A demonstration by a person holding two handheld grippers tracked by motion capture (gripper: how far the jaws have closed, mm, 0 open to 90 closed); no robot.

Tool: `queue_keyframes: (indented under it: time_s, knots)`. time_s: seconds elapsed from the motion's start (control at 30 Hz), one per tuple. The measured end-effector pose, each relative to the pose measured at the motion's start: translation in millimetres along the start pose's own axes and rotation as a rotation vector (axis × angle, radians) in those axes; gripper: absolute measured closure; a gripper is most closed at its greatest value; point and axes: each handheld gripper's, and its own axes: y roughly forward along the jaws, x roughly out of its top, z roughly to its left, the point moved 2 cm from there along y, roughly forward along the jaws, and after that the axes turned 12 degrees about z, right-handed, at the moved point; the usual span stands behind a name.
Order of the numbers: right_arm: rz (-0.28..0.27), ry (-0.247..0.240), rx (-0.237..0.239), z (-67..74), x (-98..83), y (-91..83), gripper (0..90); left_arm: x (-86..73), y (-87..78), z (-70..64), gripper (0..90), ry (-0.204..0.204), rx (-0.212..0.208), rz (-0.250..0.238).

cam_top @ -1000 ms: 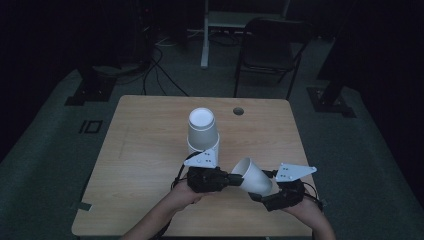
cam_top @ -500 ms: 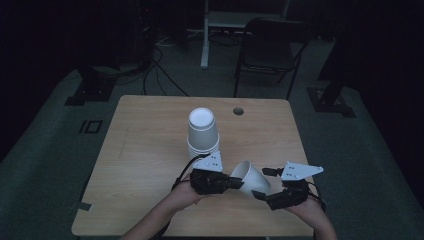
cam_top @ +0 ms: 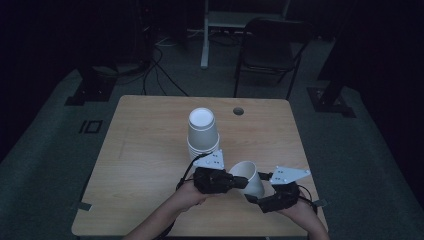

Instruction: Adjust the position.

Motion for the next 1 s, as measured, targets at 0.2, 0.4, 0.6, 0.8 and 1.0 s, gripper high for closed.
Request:
queue_keyframes:
  time_s: [0.2,0.4,0.6,0.8,1.0]
  knots:
    - [-0.042,0.017,-0.018,1.2,4.7,10.0,18.7,5.1,4.9,-0.6,86.8,-0.006,-0.014,-0.027]
    - [-0.072,0.029,-0.017,0.0,2.7,10.7,19.6,5.2,6.3,1.6,80.6,-0.006,-0.035,-0.048]
    - [-0.108,0.047,-0.029,-3.2,2.1,7.4,19.7,8.1,-1.1,-4.4,54.8,0.044,-0.010,-0.085]
    - [-0.133,0.076,-0.052,-8.5,-1.2,2.5,19.9,9.3,-26.7,-1.9,36.4,0.006,0.077,-0.170]
    - [-0.168,0.107,-0.089,-16.9,-3.2,-3.2,20.1,2.5,-52.0,-5.1,29.4,-0.007,0.140,-0.253]
